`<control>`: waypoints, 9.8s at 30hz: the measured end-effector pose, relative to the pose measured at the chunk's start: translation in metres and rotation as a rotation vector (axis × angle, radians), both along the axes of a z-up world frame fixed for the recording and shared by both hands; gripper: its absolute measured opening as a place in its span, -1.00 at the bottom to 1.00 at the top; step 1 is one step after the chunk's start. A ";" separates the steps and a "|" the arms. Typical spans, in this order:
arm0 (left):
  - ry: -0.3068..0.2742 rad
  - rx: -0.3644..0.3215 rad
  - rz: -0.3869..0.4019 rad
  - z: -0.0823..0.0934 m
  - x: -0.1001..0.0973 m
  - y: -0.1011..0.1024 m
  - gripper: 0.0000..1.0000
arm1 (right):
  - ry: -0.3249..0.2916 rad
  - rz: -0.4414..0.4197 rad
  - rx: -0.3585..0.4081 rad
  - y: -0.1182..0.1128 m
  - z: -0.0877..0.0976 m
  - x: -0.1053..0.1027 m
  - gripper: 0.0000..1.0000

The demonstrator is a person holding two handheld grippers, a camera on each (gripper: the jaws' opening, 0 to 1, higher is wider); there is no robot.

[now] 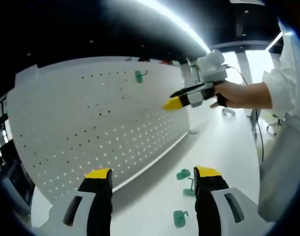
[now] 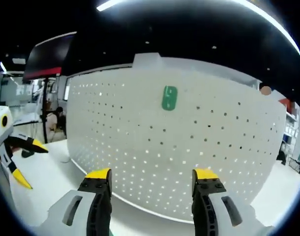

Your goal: Insert the hook assembly into the mounting plate slot until the hook locks in place.

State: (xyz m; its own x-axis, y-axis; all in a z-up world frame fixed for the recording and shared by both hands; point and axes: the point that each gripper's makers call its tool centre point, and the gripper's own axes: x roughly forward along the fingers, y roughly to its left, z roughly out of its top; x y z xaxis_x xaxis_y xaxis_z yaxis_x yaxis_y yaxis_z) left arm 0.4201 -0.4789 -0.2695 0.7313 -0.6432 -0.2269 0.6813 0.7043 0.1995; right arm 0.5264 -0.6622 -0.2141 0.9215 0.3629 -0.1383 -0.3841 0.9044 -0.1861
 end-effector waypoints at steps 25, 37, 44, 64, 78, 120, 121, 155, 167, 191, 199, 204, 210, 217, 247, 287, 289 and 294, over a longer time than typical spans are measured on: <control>0.004 0.009 -0.007 -0.002 -0.001 0.000 0.37 | 0.118 0.107 -0.060 0.018 -0.052 -0.031 0.21; 0.007 0.011 -0.009 -0.003 -0.001 -0.001 0.37 | 0.182 0.162 -0.102 0.028 -0.081 -0.045 0.08; 0.006 0.011 -0.009 -0.003 -0.001 -0.001 0.36 | 0.223 0.197 -0.131 0.035 -0.099 -0.050 -0.03; 0.012 0.017 -0.010 -0.005 -0.001 -0.001 0.34 | 0.345 0.305 -0.205 0.051 -0.140 -0.067 -0.37; 0.017 0.021 -0.013 -0.007 -0.002 -0.003 0.32 | 0.394 0.343 -0.271 0.054 -0.163 -0.070 -0.63; 0.013 0.015 -0.007 -0.004 0.001 0.001 0.30 | 0.513 0.376 -0.417 0.065 -0.204 -0.055 -0.88; 0.013 0.016 -0.007 -0.004 0.001 0.001 0.30 | 0.515 0.376 -0.419 0.065 -0.204 -0.055 -0.88; 0.015 0.014 -0.007 -0.005 0.000 0.001 0.28 | 0.507 0.357 -0.401 0.059 -0.202 -0.051 -0.98; 0.019 0.020 -0.018 -0.007 -0.002 -0.002 0.28 | 0.419 0.330 -0.339 0.054 -0.165 -0.049 -0.98; 0.014 0.016 -0.052 -0.005 -0.007 -0.012 0.24 | 0.175 0.362 -0.224 0.071 -0.066 -0.068 -0.98; 0.019 0.019 -0.060 -0.007 -0.009 -0.012 0.24 | 0.101 0.358 -0.216 0.072 -0.042 -0.071 -0.98; 0.023 0.023 -0.063 -0.009 -0.010 -0.013 0.23 | 0.056 0.330 -0.189 0.066 -0.025 -0.067 -0.98; 0.024 0.022 -0.066 -0.009 -0.012 -0.015 0.23 | -0.010 0.274 -0.157 0.052 0.003 -0.056 -0.98; 0.021 0.020 -0.068 -0.007 -0.013 -0.016 0.23 | -0.067 0.193 -0.129 0.028 0.030 -0.040 -0.98; 0.021 0.013 -0.072 -0.007 -0.012 -0.015 0.20 | -0.320 -0.031 -0.016 -0.021 0.109 -0.004 -0.98; 0.026 -0.001 -0.071 -0.006 -0.011 -0.015 0.17 | -0.419 -0.189 0.076 -0.042 0.140 0.054 -0.98; 0.027 -0.001 -0.070 -0.006 -0.011 -0.015 0.17 | -0.414 -0.193 0.082 -0.044 0.138 0.056 -0.98; 0.029 -0.003 -0.071 -0.006 -0.011 -0.015 0.17 | -0.410 -0.199 0.086 -0.044 0.138 0.058 -0.98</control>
